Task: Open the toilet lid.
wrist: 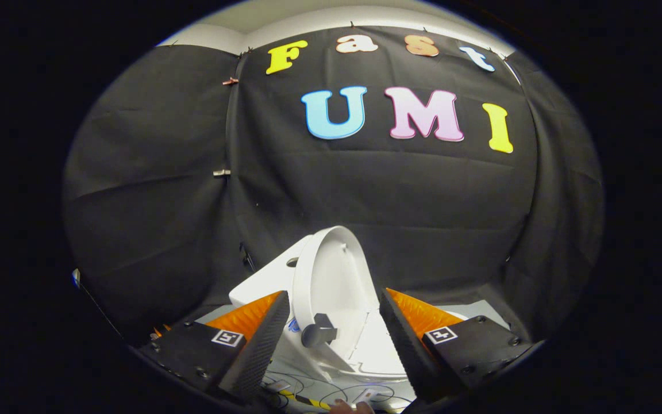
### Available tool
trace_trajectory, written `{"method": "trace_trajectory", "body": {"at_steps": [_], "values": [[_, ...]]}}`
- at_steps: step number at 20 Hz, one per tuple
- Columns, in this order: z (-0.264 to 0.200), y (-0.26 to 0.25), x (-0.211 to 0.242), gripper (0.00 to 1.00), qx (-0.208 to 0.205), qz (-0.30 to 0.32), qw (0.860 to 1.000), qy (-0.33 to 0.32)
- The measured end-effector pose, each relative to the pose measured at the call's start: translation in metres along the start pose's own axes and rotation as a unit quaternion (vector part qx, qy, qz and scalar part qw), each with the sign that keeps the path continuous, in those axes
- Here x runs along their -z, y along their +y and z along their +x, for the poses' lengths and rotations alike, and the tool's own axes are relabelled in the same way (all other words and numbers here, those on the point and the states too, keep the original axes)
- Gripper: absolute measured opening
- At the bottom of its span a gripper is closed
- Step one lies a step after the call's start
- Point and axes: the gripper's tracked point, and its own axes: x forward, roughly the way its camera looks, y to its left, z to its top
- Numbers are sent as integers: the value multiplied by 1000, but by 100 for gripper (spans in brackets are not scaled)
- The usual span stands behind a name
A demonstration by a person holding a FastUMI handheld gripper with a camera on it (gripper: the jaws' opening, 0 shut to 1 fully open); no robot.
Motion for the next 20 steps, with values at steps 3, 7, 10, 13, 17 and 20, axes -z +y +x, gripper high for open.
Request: {"method": "trace_trajectory", "body": {"at_steps": [3,7,10,13,17,20], "values": [[-27,-23,-34,98,14,0,999,-36],[-66,-53,-71,98,38,11,995,-87],[-93,-73,-89,98,52,10,992,-117],[-113,-90,-99,98,64,14,989,-135],[-138,-114,-109,98,85,20,984,-157],[-153,-125,-113,98,92,19,981,-169]]}}
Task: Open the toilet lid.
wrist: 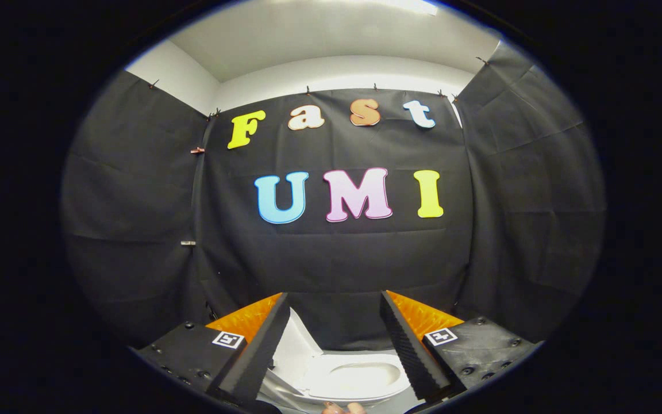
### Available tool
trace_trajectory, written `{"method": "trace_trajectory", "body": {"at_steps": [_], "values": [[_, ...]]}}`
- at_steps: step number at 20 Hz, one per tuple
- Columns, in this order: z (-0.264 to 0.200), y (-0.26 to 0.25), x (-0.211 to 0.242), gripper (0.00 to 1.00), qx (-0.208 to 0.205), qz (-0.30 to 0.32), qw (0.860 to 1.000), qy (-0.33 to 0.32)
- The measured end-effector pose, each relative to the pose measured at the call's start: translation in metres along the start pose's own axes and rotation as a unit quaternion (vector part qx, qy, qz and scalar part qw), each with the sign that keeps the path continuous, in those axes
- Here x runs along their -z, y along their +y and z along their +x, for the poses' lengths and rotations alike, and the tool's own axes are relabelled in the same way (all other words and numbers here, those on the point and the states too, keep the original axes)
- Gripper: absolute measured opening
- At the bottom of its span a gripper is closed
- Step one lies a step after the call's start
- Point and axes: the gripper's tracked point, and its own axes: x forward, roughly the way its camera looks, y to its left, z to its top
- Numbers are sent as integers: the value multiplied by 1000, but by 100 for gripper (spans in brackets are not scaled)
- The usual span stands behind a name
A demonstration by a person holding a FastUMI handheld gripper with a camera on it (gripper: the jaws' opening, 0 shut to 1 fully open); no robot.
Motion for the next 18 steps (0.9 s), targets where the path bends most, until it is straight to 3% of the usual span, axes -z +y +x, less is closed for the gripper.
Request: {"method": "trace_trajectory", "body": {"at_steps": [18], "values": [[-28,-16,-25,98,-6,-10,999,-36]]}}
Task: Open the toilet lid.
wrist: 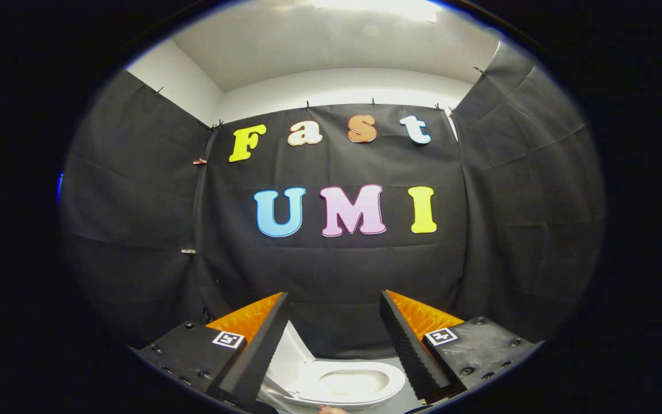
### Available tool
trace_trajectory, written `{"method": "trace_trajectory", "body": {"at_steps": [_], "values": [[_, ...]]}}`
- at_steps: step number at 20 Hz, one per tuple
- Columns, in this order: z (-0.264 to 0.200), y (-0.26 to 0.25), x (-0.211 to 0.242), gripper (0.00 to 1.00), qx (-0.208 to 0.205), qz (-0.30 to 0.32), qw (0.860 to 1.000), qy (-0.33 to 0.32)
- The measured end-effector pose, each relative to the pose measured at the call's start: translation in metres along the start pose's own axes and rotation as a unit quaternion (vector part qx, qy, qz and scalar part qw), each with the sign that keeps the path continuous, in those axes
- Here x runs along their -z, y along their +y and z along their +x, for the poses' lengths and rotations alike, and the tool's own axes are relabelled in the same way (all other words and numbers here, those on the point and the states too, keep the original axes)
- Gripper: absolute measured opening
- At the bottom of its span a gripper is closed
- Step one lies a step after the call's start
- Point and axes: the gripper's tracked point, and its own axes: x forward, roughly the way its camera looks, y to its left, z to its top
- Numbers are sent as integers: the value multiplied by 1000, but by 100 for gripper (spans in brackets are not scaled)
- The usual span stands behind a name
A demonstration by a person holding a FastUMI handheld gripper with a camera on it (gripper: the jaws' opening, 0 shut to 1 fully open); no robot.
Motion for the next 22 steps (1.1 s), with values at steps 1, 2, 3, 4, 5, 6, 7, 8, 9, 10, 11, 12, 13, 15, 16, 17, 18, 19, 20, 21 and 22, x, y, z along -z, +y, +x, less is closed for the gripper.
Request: {"method": "trace_trajectory", "body": {"at_steps": [1,2,3,4,5,6,7,8,9,10,11,12,13,15,16,17,18,19,20,21,22], "values": [[-1,0,-2,98,0,-2,1000,-2],[-1,0,-2,98,1,-3,1000,-3],[-2,-1,-3,98,1,-3,1000,-5],[-2,-1,-4,98,2,-2,1000,-5],[-3,-2,-5,98,3,-1,1000,-6],[-3,-2,-4,98,3,0,1000,-7],[-3,-2,-5,98,3,0,1000,-8],[-3,-2,-5,98,3,0,1000,-8],[-3,-2,-6,98,3,-1,1000,-8],[-3,-2,-6,98,2,-1,1000,-9],[-3,-2,-6,98,2,-2,1000,-9],[-4,-2,-6,98,1,-3,1000,-9],[-4,-1,-6,98,0,-3,1000,-10],[-4,-1,-8,98,-4,-2,1000,-12],[-3,-1,-7,98,-4,-1,1000,-11],[-3,-1,-7,98,-5,0,1000,-11],[-2,-1,-6,98,-5,1,1000,-11],[-2,-1,-6,98,-6,1,1000,-10],[-2,-1,-7,98,-7,1,1000,-11],[-2,0,-7,98,-7,0,1000,-11],[-2,1,-7,98,-8,1,1000,-11]]}}
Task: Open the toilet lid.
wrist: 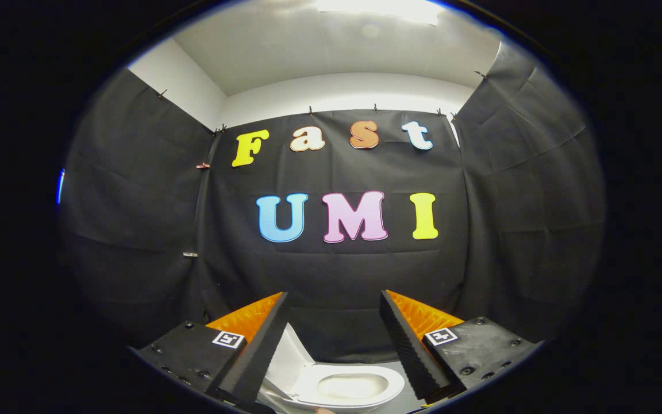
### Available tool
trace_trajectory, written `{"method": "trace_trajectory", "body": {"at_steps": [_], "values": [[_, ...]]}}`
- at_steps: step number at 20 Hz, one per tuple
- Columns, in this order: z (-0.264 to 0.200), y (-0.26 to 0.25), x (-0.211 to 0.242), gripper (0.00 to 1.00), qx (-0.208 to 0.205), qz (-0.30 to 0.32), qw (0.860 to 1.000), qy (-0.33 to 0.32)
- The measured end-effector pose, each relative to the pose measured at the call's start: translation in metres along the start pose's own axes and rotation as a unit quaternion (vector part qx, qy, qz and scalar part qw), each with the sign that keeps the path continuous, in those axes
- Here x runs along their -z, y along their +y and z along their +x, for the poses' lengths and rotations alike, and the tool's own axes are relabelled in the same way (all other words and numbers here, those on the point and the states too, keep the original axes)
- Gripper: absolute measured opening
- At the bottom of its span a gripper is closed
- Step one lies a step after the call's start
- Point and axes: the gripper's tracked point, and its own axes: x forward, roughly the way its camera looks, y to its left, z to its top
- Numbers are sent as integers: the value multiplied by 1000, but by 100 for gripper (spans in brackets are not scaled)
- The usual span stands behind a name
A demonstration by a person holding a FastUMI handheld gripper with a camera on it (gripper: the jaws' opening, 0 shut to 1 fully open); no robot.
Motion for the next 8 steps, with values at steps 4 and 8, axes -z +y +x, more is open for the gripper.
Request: {"method": "trace_trajectory", "body": {"at_steps": [4,8], "values": [[1,0,2,98,0,1,1000,3],[2,2,1,98,-2,2,1000,3]]}}
